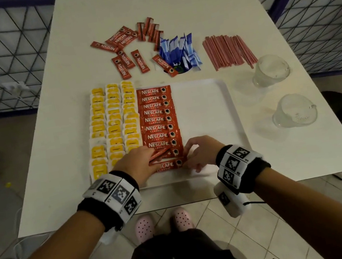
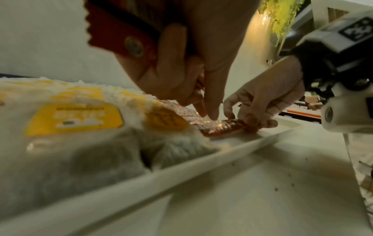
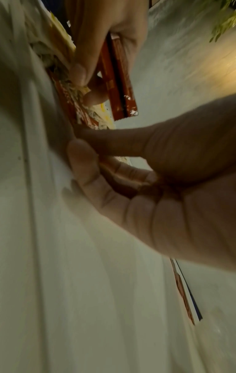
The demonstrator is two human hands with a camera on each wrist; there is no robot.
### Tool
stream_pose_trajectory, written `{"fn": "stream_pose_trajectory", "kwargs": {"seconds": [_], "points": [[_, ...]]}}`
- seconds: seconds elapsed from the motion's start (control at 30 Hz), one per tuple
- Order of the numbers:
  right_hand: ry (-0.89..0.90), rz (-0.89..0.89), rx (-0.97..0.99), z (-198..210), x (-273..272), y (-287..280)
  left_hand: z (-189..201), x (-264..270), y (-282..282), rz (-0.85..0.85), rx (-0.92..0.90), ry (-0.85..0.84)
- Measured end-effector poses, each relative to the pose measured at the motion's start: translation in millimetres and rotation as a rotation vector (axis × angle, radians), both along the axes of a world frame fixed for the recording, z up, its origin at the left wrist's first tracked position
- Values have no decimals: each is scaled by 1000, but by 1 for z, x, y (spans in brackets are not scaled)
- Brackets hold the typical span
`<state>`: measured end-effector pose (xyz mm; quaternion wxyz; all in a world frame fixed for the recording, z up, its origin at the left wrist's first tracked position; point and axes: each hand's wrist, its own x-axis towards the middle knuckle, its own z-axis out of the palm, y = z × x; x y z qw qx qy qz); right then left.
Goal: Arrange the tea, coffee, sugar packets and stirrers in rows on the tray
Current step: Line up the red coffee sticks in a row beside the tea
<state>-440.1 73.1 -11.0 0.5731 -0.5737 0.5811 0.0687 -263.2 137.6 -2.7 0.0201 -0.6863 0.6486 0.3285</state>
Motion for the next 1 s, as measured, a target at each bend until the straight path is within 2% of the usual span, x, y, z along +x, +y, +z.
{"fn": "stream_pose_trajectory", "kwargs": {"seconds": [0.3, 0.7, 1.0], "points": [[44, -30, -40, -4, 4, 1, -8, -6, -1, -72, -17, -156], [85, -17, -63, -13, 8, 1, -10, -4, -2, -70, -13, -166], [-41, -60, -56, -6, 1, 4, -5, -3, -1, -67, -9, -128]]}}
